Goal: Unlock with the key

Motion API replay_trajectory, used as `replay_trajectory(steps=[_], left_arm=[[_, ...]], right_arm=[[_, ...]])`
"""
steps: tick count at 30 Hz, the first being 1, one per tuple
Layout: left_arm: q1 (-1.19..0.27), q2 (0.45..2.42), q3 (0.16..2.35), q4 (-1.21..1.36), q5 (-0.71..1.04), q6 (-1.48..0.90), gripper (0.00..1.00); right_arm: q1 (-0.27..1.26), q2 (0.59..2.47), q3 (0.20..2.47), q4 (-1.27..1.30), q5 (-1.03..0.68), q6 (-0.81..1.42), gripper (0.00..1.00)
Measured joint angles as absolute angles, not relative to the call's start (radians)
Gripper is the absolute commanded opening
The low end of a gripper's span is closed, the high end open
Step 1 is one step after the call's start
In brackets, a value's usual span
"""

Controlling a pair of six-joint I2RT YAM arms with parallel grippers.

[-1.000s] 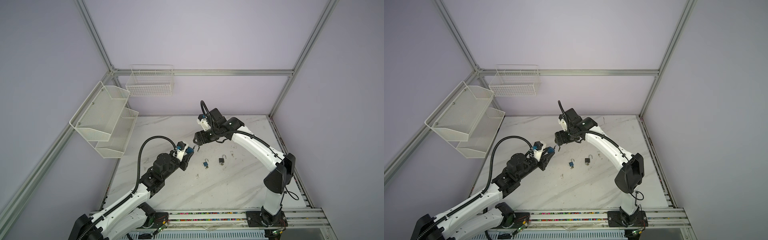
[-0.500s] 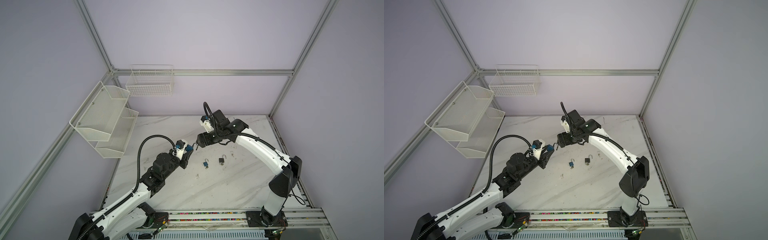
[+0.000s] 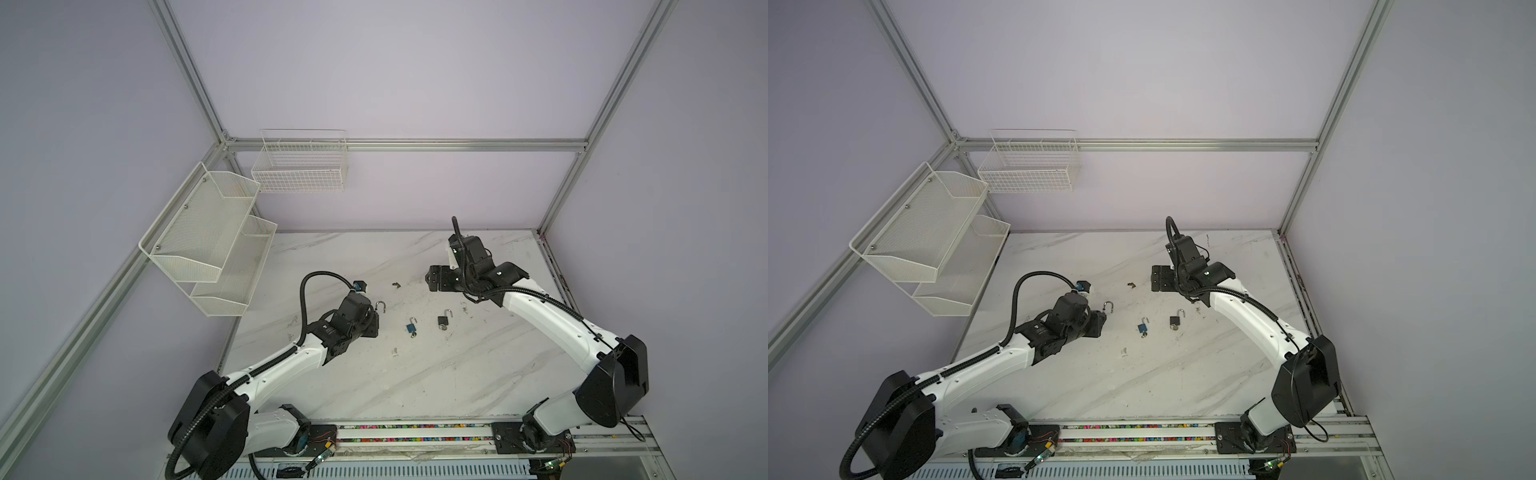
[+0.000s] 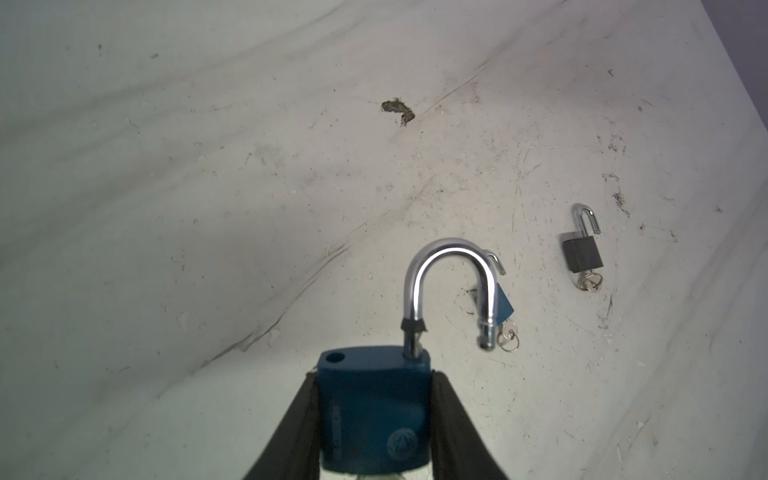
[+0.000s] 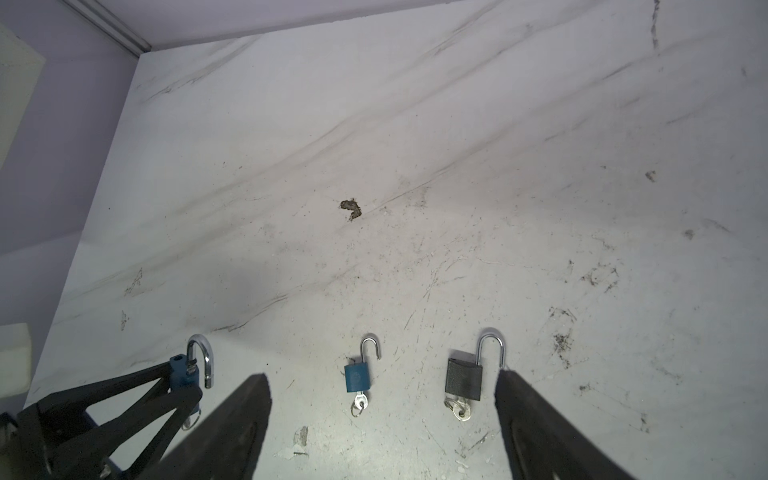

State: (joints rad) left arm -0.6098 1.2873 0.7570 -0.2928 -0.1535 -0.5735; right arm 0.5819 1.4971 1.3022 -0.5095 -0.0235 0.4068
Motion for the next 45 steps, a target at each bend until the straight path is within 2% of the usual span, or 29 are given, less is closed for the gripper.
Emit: replay_trajectory(steps=[10,20,21,23,27,30,33,34,39,42,45], left_arm=[[-0.610,1.583,0.922,-0.456,-0.152,-0.740,0.00],[-0.611,1.694,0.980,-0.524,-0.151,-0.751,0.00],[-0.611,1.696,0.982,-0.527,-0.150,-0.751,0.05],[-0.611,1.697,0.986,-0.537,-0.149,-0.752,0.25],[-0.611,1.698,0.991,-0.557,-0.149,-0.751,0.53],[-0.611,1.687,0.992,-0.574,-0.159,-0.749,0.73],[-0.608,1.647,1.006,-0.614,-0.191,-0.745,0.96],[-0.604,1.625,1.019,-0.635,-0.212,-0.741,1.00],[-0.521,1.443,1.080,-0.675,-0.395,-0.688,1.00],[-0.367,1.290,1.059,-0.615,-0.509,-0.627,1.00],[-0.220,1.152,0.919,-0.431,-0.649,-0.516,1.00]], right_arm=[[0.559,1.473,1.144,-0.333,-0.060,0.462,0.88],[0.537,1.464,1.112,-0.270,-0.068,0.463,0.88],[0.534,1.464,1.112,-0.267,-0.067,0.462,0.88],[0.530,1.463,1.112,-0.263,-0.065,0.459,0.88],[0.518,1.451,1.100,-0.249,-0.044,0.455,0.88],[0.504,1.445,1.095,-0.237,0.006,0.442,0.90],[0.479,1.428,1.075,-0.200,0.093,0.427,0.93],[0.466,1.417,1.060,-0.179,0.130,0.419,0.95],[0.347,1.355,0.942,-0.027,0.330,0.387,0.97],[0.245,1.352,0.847,0.112,0.430,0.364,0.97],[0.166,1.383,0.759,0.244,0.502,0.333,0.97]])
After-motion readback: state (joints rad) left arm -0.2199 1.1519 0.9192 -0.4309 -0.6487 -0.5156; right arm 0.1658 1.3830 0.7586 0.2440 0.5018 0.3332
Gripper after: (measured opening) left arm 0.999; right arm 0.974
